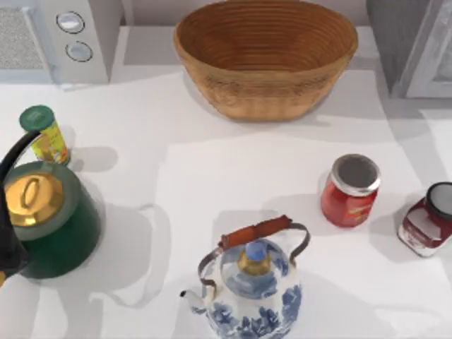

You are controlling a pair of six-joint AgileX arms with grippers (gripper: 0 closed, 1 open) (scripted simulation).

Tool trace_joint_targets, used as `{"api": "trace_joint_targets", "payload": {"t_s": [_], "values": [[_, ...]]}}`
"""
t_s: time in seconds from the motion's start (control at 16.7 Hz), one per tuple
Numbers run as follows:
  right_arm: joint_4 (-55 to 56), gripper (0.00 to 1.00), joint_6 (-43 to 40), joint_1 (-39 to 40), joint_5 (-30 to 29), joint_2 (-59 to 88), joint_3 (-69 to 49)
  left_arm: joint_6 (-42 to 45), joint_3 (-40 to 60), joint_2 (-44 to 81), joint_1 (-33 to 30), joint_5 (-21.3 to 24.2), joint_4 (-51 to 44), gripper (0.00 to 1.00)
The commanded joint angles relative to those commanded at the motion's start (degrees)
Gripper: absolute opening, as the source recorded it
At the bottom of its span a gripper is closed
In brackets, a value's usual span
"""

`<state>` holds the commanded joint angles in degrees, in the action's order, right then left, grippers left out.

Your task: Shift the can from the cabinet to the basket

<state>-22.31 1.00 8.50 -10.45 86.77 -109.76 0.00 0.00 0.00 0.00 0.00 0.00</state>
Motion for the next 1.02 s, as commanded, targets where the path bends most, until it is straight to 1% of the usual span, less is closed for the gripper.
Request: {"api": "trace_joint_targets", "payload": {"t_s": [0.54, 0.66, 1.02], "values": [[-22.6, 0.00, -0.1, 9.9, -9.5, -16.5, -5.4, 0.0, 0.0, 0.0, 0.0, 0.0, 0.0, 1.00], [-24.3, 0.00, -0.2, 10.8, -10.4, -18.1, -5.7, 0.0, 0.0, 0.0, 0.0, 0.0, 0.0, 1.00], [-24.0, 0.00, -0.1, 10.5, -10.2, -18.3, -4.7, 0.0, 0.0, 0.0, 0.0, 0.0, 0.0, 1.00]]}}
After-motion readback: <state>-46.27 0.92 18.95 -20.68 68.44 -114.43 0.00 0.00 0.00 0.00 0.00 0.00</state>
